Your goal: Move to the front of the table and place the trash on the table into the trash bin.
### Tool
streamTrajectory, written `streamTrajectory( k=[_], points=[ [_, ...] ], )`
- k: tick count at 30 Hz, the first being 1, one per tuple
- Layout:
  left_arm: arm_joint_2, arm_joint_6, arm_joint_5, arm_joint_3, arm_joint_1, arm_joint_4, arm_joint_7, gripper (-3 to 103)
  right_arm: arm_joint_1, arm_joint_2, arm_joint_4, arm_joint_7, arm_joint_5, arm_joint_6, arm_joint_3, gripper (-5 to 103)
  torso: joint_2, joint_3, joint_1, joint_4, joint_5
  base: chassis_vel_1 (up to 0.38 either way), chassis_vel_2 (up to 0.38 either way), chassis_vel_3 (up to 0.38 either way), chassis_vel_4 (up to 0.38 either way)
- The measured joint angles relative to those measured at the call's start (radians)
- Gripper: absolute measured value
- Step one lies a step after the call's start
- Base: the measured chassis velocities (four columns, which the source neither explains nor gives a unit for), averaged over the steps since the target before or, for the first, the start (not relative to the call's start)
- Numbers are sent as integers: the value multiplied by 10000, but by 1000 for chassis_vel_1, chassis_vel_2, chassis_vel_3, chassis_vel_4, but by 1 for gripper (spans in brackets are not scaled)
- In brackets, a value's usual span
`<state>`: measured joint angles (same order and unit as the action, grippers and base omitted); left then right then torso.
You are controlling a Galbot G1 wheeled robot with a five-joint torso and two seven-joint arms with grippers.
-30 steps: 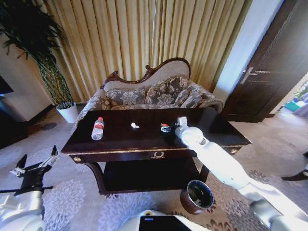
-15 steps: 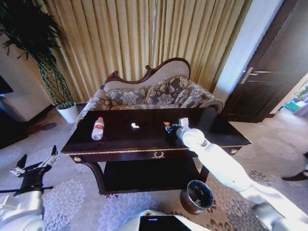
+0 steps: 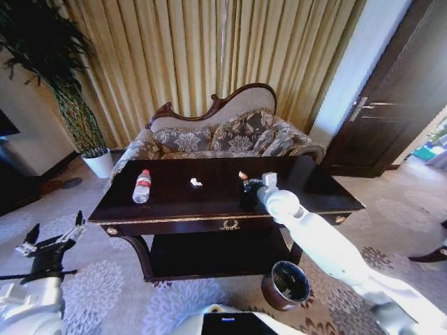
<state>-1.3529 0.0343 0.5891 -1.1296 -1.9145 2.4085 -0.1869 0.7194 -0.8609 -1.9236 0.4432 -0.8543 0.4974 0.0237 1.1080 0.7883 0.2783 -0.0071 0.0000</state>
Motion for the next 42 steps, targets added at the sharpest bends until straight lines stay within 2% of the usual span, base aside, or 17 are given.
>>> streamTrajectory(
  k=[2, 3, 5, 17, 24, 42],
  points=[
    [9, -19, 4, 13, 30, -46, 6, 100, 527, 319, -279, -4, 675, -409, 602, 2, 0, 0, 0, -4, 1, 0, 0, 0, 0],
    [9, -19, 4, 13, 30, -46, 6, 100, 527, 319, -279, -4, 675, -409, 602, 2, 0, 0, 0, -4, 1, 0, 0, 0, 0],
    [14, -76, 2, 75, 108, -148, 29, 100, 1090, 678, -499, 2, 1244, -943, 1110, 2, 0, 0, 0, -4, 3, 0, 0, 0, 0],
    [410, -156, 198, 213, 452, -507, 149, 100, 3276, 1042, -1493, 267, 1548, -1622, 2971, 2, 0, -1, 0, -3, 2, 0, 0, 0, 0],
    [424, -248, 251, 310, 509, -622, 419, 100, 3783, 1106, -1705, 523, 1356, -1638, 3338, 2, 1, -2, 0, 0, -1, 0, 0, 0, 0],
    [563, -316, 312, 339, 443, -690, 527, 100, 4431, 995, -1741, 568, 1202, -1428, 4091, 2, 1, -1, 0, 0, -1, 0, 0, 0, 0]
  ],
)
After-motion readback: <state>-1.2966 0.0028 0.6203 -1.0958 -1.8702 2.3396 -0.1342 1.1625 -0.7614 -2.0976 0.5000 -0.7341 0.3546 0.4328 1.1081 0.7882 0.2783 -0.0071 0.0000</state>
